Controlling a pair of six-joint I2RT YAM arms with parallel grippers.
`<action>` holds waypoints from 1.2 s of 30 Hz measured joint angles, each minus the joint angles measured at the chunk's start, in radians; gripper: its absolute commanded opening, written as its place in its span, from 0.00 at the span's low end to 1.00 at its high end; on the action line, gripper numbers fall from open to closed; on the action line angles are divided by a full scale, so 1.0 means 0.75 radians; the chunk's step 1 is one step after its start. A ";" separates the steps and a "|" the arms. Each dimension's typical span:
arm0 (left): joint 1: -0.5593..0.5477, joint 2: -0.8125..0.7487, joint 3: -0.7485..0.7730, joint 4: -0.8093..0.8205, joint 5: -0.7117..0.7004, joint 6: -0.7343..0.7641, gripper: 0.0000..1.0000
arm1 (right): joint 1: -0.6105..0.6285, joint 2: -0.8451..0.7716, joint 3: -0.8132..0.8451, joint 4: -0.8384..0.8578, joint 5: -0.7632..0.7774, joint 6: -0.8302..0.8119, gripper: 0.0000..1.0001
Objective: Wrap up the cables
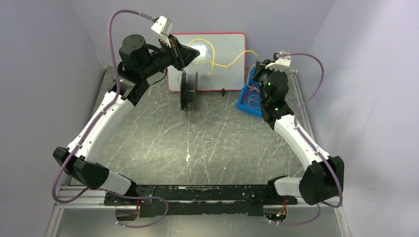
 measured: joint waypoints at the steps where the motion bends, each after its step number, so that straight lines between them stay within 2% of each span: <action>1: 0.000 -0.009 -0.022 0.004 0.001 -0.003 0.07 | 0.000 -0.005 0.032 -0.002 0.013 -0.013 0.00; 18: 0.000 -0.056 -0.217 0.004 0.046 -0.013 0.07 | -0.001 0.012 0.499 -0.084 0.123 -0.182 0.00; 28: 0.000 -0.154 -0.305 -0.024 0.051 -0.003 0.07 | -0.001 -0.086 0.509 -0.263 -0.076 -0.084 0.00; 36: 0.001 -0.299 -0.455 -0.025 0.117 -0.049 0.07 | -0.001 -0.287 0.410 -0.477 -0.295 0.023 0.00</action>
